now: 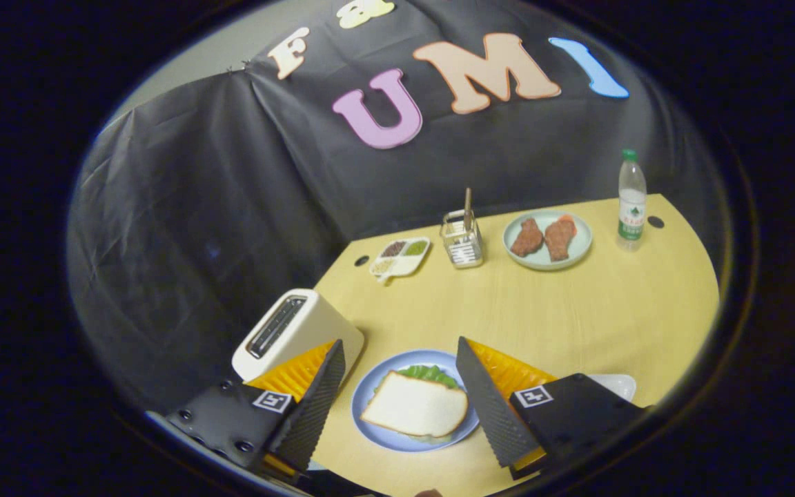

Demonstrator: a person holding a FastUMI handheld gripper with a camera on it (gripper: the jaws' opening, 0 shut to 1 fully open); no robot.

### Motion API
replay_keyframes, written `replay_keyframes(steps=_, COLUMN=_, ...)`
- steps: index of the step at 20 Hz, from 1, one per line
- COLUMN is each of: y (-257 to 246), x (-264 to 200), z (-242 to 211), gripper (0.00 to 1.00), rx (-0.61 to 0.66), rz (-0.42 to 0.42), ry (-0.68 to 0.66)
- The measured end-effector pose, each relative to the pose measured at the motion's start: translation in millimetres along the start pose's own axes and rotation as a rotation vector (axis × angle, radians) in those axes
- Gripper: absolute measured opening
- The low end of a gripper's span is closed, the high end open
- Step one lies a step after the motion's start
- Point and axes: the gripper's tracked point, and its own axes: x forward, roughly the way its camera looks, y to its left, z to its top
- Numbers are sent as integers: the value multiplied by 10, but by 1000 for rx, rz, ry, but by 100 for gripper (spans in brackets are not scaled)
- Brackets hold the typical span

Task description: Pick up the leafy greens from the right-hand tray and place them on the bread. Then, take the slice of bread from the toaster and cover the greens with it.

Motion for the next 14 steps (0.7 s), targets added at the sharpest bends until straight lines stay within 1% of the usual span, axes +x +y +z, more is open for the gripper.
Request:
replay_keyframes(steps=2, y=-22, x=-162, z=219, gripper=100, rx=-23, rz=-22, ry=-66)
replay_keyframes(steps=7, y=36, x=-730, z=742, gripper=100, rx=-49, rz=-79, ry=-239)
replay_keyframes(steps=10, y=-46, x=-1085, z=975, gripper=100, rx=-120, rz=-164, ry=-356)
replay_keyframes(steps=14, y=-175, x=-1479, z=1028, gripper=100, rx=-185, rz=-277, ry=-433)
